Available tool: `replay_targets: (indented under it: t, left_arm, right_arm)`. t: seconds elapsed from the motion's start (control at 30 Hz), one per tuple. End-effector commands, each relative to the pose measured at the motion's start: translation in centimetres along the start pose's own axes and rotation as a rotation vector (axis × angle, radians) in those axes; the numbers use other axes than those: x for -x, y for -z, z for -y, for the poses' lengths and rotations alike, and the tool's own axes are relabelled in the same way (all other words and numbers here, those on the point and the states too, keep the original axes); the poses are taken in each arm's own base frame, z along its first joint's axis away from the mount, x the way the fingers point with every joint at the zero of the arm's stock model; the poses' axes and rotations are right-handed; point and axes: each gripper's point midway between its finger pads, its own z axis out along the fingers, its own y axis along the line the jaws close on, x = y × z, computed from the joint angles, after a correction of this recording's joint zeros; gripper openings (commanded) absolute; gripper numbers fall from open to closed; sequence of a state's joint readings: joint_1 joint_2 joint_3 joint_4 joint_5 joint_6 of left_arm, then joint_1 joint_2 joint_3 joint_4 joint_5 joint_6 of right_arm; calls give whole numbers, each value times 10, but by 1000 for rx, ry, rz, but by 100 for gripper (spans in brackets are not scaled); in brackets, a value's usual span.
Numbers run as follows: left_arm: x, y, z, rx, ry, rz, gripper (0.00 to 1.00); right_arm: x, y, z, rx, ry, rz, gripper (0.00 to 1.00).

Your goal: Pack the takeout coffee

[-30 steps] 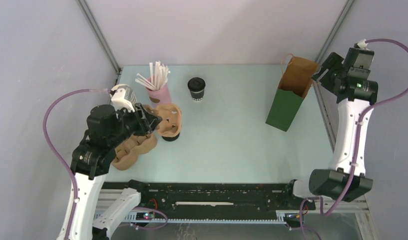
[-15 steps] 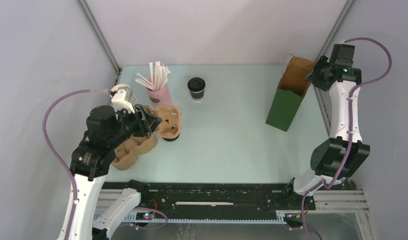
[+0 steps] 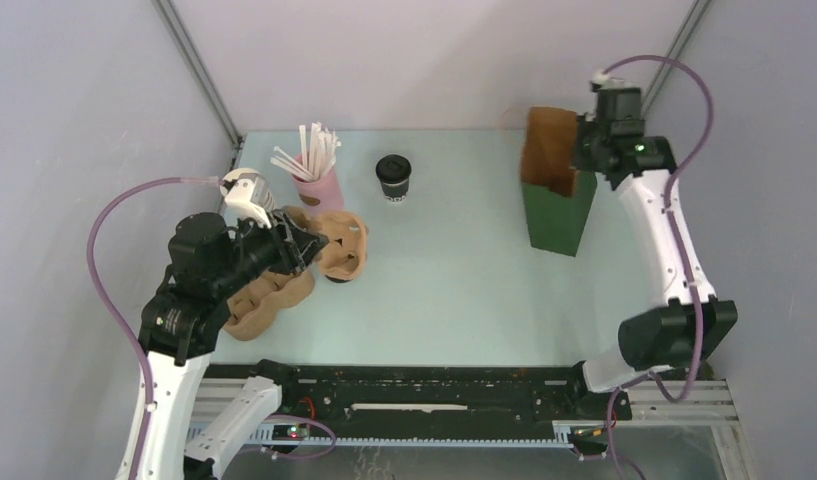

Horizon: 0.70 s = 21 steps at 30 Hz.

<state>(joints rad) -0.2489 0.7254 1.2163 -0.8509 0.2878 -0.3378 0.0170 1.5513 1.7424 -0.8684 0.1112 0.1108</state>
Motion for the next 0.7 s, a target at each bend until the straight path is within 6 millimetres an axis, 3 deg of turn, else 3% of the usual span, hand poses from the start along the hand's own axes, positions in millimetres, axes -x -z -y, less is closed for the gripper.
replay_targets:
  t: [0.0,0.2,0.3,0.47,0.57,0.67]
  left_arm:
    - [24,10,21,-93,-117,93,20]
    - [40,19,37,-165,-154,183,19]
    - [33,19,42,-203,-171,178,19]
    - [14,9,34,-159,-174,151,19]
    - [11,10,36,-154,-167,153,18]
    - [12,12,45,-178,-182,152,19]
  right_arm:
    - [15,63,-45,30,251,192,0]
    - [-26,90,-122,183,544,290,0]
    - [-56,93,-149,271,638,286,0]
    - [-111,101,-199,431,705,242,0]
    - [-132,103,-217,421,758,234,0]
    - [-126,110,-219,386,794,284,0]
